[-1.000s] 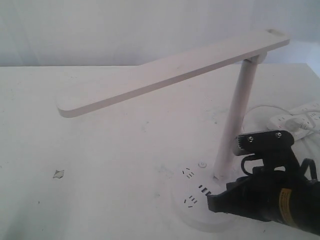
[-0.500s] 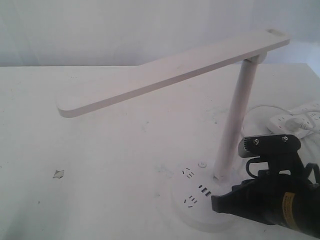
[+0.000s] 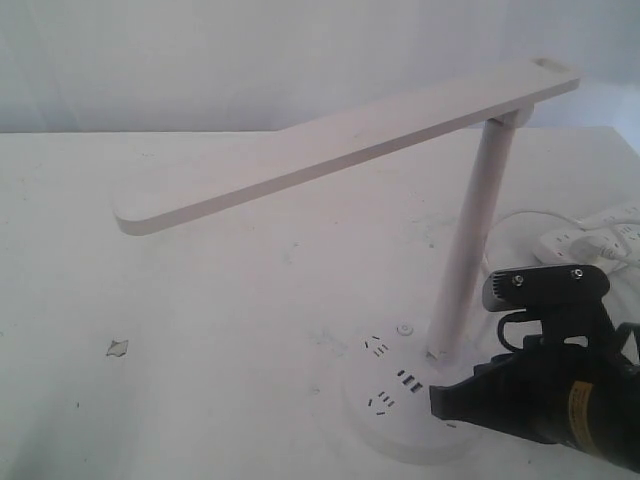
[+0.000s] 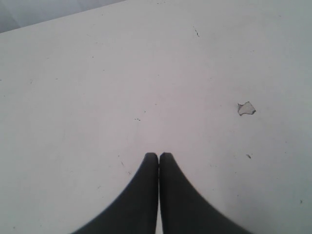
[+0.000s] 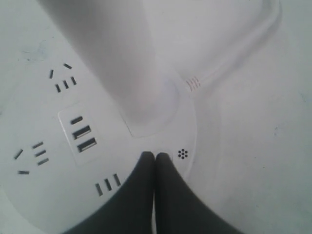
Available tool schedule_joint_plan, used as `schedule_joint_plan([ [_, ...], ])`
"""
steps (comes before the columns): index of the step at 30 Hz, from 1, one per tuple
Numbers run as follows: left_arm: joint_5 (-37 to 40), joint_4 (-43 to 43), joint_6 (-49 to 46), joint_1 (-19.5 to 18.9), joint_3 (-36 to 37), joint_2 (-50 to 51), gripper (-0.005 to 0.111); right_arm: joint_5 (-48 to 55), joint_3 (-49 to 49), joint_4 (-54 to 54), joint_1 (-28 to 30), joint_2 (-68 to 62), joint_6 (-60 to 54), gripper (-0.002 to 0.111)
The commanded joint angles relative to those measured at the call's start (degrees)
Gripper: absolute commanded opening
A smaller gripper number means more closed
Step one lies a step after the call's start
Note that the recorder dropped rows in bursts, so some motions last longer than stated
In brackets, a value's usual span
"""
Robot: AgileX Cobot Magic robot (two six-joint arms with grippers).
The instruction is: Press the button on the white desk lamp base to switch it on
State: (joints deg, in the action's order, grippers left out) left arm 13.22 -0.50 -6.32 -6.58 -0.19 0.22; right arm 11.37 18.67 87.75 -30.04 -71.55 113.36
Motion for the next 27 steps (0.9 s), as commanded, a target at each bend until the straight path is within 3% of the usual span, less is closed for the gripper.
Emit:
schedule_joint_plan([
  [1, 0.0, 0.1, 0.1, 0.0, 0.2, -0.2, 0.0, -1.0, -0.4, 3.2, -0.2, 0.0, -0.2, 0.0],
  [20, 0.0, 0.1, 0.1, 0.0, 0.2, -0.2, 0.0, 2.8, -0.3, 7.2, -0.2, -9.7, -1.1, 0.0],
  [27, 0.0, 0.1, 0.1, 0.0, 0.2, -0.2, 0.0, -0.5, 2.0, 7.3, -0.2, -9.7, -1.1, 0.0],
])
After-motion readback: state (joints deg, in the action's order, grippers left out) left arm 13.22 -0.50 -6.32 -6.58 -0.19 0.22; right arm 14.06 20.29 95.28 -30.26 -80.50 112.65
